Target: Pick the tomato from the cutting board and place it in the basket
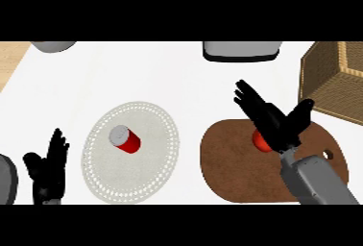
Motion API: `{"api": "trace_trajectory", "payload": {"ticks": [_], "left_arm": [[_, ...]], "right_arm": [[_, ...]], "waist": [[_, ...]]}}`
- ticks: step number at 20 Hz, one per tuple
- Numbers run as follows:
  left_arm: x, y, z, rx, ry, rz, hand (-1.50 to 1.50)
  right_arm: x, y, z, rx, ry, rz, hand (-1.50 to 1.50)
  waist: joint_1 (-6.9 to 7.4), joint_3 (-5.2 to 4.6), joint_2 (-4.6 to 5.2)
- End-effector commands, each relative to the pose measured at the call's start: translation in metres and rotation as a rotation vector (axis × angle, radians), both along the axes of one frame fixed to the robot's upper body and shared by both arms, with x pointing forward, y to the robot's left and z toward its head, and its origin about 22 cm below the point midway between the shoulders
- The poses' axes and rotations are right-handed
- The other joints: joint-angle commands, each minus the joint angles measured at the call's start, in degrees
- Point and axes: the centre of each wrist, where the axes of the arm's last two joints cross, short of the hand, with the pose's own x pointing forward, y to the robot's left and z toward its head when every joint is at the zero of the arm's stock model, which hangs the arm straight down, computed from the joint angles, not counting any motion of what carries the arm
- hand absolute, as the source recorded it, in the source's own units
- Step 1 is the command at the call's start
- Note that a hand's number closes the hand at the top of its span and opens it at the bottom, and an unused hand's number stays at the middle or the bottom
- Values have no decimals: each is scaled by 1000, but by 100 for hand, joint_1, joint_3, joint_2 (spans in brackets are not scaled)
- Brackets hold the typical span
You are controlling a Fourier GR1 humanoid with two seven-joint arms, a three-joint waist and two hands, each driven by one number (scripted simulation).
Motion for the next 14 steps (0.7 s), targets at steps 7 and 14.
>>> {"api": "trace_trajectory", "payload": {"ticks": [7,14], "left_arm": [[45,-20,46,31,-117,-316,0],[71,19,88,5,-110,-364,0]], "right_arm": [[35,40,138,91,-634,711,150],[-7,23,90,148,-859,941,-150]], "waist": [[305,-96,-134],[-89,-110,-94]]}}
